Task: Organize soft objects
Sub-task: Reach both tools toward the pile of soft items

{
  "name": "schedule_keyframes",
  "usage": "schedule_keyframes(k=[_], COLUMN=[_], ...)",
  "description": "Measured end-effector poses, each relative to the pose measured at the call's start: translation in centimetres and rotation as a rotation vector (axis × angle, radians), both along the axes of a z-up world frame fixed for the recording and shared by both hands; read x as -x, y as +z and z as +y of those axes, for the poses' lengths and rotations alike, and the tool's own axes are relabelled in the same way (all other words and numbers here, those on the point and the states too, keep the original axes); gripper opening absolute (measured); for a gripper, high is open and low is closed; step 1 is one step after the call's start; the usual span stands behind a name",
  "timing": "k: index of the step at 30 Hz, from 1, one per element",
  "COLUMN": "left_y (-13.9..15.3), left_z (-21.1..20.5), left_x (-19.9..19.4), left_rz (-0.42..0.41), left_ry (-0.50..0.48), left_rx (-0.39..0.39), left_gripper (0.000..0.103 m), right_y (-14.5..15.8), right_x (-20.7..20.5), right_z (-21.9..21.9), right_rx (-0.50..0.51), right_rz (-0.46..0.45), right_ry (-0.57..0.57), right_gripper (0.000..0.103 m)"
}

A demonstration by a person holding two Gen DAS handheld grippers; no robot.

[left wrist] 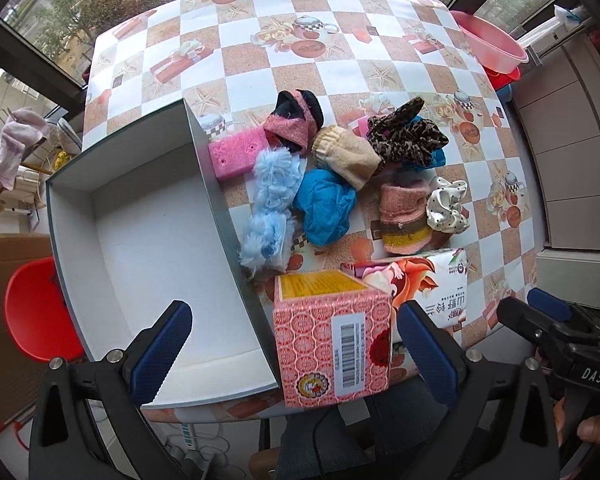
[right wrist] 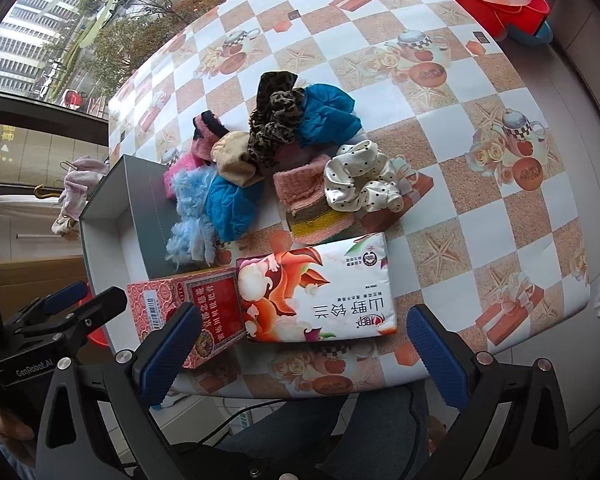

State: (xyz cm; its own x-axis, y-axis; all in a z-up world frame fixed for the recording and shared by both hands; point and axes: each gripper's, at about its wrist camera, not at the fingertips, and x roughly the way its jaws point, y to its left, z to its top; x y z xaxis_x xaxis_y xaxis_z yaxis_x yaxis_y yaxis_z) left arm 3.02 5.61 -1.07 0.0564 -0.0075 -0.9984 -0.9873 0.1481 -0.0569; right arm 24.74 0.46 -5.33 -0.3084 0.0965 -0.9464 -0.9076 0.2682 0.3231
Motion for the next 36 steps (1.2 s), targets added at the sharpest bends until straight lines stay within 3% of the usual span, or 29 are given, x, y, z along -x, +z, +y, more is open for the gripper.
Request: schedule_keyframes(k=[10,20,26,31,36], left_y=[-1.3,-5.2,-7.6,-10.5,-13.7], left_z=[6.2,9.6,13.2,16.0,17.1], left_x=[-1.5,-3.2,-3.1,-3.2,-3.3], left_rz=[0.023,0.071,0.126,0.183,0.215], left_ry=[0.046,0.083,0.108,0.091,0.091], left_rx=[-0.012,0.052,0.027,-0.004,0.027], left_gripper=[0.102,0.102,0.102,0.102,0.102], right_y=[-2.6,-5.8,-8.0,-10.0,-12.4], right_x=[-4.4,-5.4,-5.7,-6.2,-5.5], right_z=[1.0,4.8,6.5,7.7,8.9], right_rx=[0.061,0.112,0.141,0.156,0.166], right_rz=[0.001,0.000,-0.038,-0.123,-0.153], right_ry=[-0.075,-0.038,-0.016,-0.007,0.043], right_gripper=[0.103,0.103,0.103,0.103,0.103])
